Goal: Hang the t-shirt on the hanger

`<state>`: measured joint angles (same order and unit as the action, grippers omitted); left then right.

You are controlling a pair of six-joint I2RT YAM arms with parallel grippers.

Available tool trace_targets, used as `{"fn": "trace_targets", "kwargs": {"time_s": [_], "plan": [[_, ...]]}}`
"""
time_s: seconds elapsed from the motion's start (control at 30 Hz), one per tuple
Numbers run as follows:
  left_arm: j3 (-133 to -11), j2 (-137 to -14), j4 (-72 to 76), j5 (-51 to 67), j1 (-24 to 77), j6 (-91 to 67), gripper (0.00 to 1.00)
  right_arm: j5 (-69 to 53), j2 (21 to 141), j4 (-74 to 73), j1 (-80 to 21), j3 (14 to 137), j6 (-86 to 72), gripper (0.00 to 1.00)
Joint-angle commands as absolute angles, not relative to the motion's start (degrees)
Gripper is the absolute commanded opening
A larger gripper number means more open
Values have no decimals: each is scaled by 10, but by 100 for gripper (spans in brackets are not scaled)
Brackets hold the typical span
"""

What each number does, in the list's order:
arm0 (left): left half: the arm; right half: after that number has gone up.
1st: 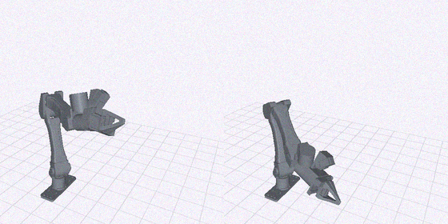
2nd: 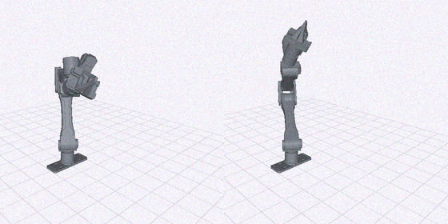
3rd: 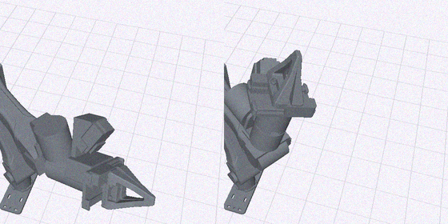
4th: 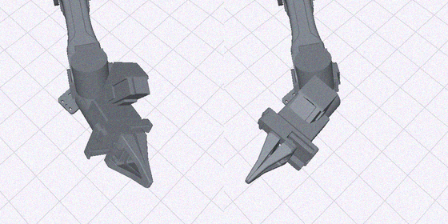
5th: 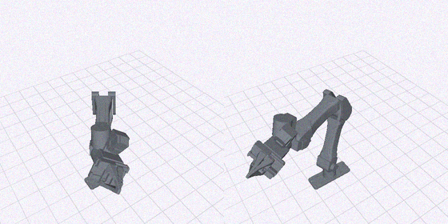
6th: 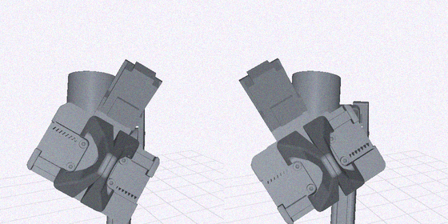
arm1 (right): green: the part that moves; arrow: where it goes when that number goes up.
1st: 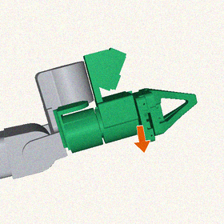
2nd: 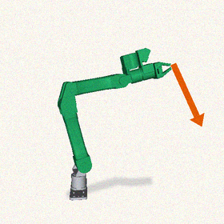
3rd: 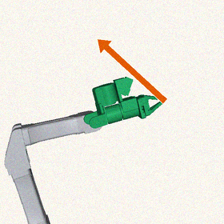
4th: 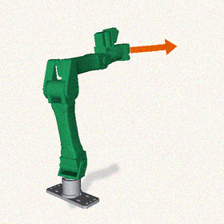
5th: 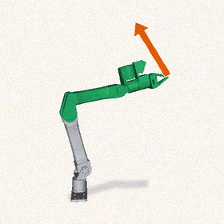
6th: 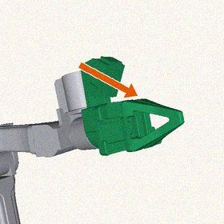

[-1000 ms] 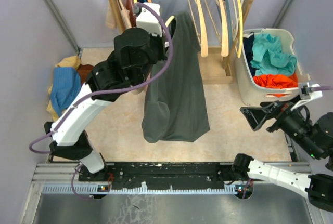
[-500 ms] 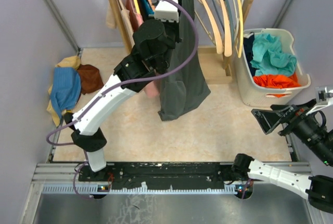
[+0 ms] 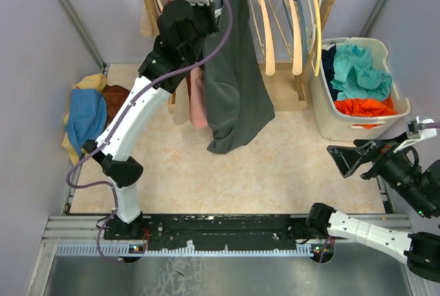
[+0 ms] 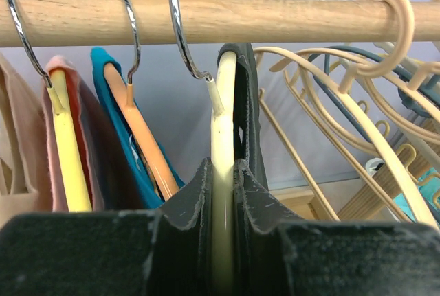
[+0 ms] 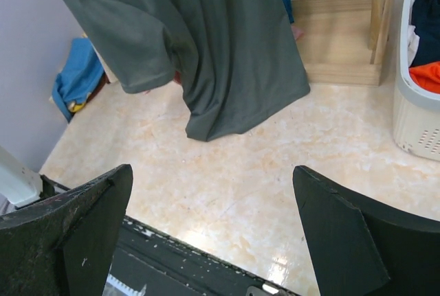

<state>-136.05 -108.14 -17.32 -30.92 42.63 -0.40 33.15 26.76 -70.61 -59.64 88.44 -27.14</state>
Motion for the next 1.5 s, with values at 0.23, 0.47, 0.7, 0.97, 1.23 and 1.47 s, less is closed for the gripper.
{"fn": "trace_targets", "kwargs": {"time_s": [0.23,0.47,0.7,0.97,1.23,1.47], "plan": [[-1409,-1110,-143,-150,368,-115,0,334,242,-639,-599,797,-256,99],[-1419,-1140,-137,-144,362,-132,0,330,241,-625,-599,782,-246,99],[-1415,-1145,-133,-178,361,-123,0,328,241,-618,-599,772,-242,99],[-1396,-1137,-145,-200,348,-118,0,324,241,-608,-599,761,-238,99],[-1377,-1135,-159,-199,343,-118,0,314,242,-600,-599,750,-246,99],[-1315,-1096,-149,-189,343,-122,11,307,241,-596,-599,742,-253,99]]}}
